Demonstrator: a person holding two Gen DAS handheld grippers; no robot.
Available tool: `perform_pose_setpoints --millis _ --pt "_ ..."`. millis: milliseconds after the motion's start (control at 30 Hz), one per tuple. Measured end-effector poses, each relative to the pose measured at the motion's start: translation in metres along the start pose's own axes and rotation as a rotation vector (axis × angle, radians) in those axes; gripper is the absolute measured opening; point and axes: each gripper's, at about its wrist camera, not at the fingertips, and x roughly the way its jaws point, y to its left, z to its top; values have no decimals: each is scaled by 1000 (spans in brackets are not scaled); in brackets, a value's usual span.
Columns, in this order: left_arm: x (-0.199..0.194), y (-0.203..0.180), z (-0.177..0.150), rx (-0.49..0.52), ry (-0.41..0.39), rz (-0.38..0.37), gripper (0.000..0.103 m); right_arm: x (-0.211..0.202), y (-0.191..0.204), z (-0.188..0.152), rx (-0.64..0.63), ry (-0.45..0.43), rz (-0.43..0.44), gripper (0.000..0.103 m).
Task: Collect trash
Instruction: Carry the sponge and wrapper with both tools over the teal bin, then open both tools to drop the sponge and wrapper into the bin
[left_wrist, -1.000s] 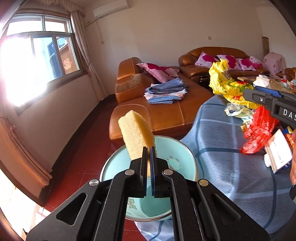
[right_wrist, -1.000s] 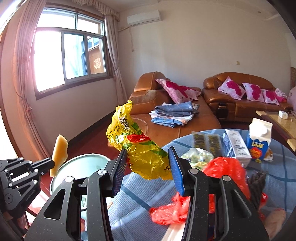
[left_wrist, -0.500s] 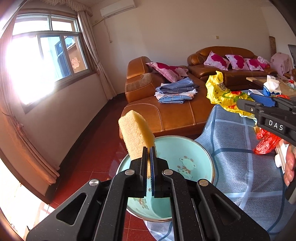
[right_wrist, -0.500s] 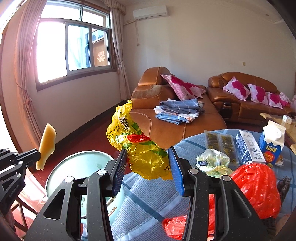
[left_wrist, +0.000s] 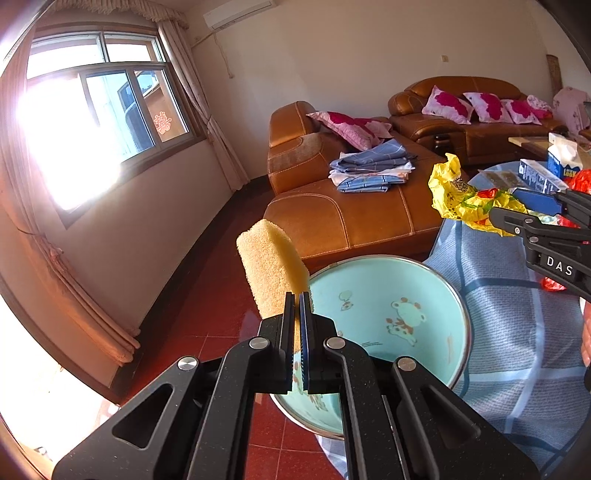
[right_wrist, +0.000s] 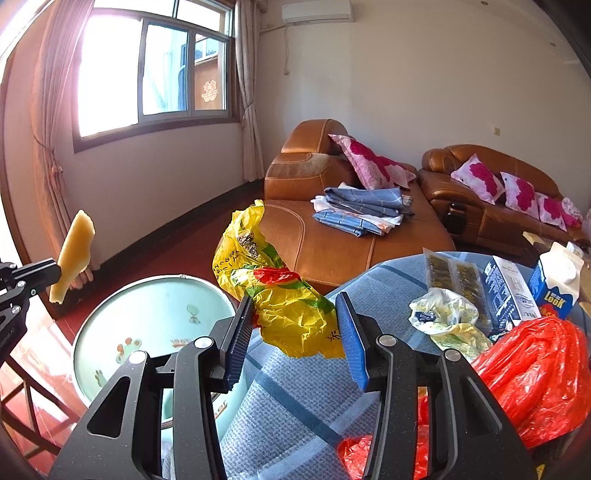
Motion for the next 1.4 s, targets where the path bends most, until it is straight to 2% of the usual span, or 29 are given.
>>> perform_pose_setpoints --millis 400,700,1400 --pt "6 1 -7 38 34 4 2 3 16 0 -97 13 31 45" --pt "14 1 -10 73 65 12 2 13 21 -1 -136 57 55 46" --pt "15 0 -10 87 71 -8 3 18 36 -2 -212 82 74 46"
